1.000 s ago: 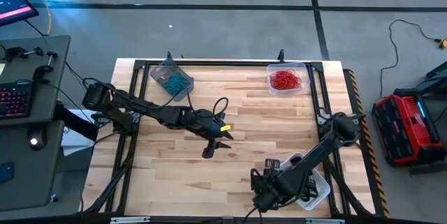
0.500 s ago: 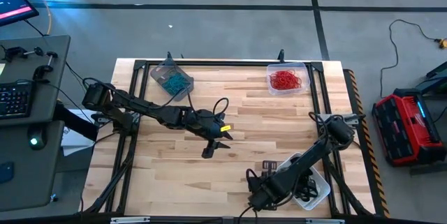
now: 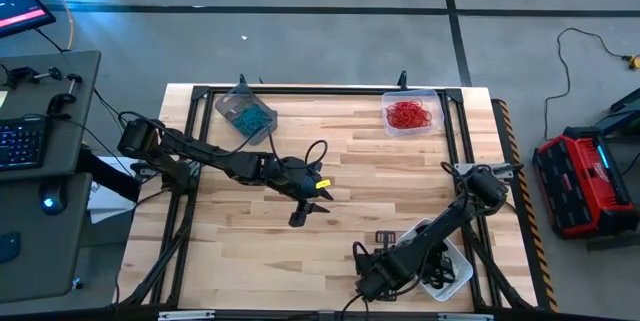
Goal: Sort rubber bands into baskets
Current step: Put the black rubber band into the white bin
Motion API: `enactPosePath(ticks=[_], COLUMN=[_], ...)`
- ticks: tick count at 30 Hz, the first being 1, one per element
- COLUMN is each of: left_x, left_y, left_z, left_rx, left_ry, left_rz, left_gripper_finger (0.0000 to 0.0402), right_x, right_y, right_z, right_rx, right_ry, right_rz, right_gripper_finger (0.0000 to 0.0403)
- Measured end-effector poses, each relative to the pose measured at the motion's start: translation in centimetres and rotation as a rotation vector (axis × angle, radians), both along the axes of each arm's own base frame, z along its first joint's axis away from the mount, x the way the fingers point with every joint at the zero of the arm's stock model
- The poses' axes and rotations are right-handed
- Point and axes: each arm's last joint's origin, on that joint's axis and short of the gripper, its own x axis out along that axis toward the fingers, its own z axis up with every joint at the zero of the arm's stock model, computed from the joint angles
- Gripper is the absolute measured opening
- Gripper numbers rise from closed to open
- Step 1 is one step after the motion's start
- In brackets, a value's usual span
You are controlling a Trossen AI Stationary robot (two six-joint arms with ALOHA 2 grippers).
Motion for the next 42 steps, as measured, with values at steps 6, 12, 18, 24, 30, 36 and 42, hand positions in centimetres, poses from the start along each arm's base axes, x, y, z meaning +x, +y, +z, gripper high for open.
enactPosePath(ticks=[6,12,18,24,30,36,42], left_x=[0.0,0.0,0.0,0.1,0.1,0.1,0.1], left_y=[0.0,0.0,0.0,0.0,0.0,0.0,0.0], left_z=[0.0,0.0,0.1,0.1,0.1,0.1,0.1], left_rx=[0.0,-0.001,-0.001,-0.002,-0.002,-0.002,-0.004], left_ry=[-0.001,-0.006,-0.007,-0.014,-0.014,-0.013,-0.012], left_rz=[0.0,0.0,0.001,0.0,0.0,0.0,0.002], left_gripper_finger=[0.0163,0.0163,0.0163,0.0163,0.0163,0.0163,0.0163], right_x=[-0.2,-0.7,-2.4,-5.4,-7.8,-8.1,-9.2], right_y=[-0.2,-0.2,0.0,-0.3,-0.5,-1.0,-2.4], right_z=[0.7,2.6,6.1,9.2,9.7,7.2,3.5], right_rx=[-0.014,-0.026,-0.026,-0.044,-0.115,-0.122,-0.133], right_ry=[-0.015,-0.088,-0.183,-0.204,-0.107,-0.071,0.061], right_rz=[0.013,-0.015,-0.076,-0.219,-0.317,-0.323,-0.352], right_gripper_finger=[0.0011,0.0003,0.0002,0.0001,0.0001,0.0,0.0])
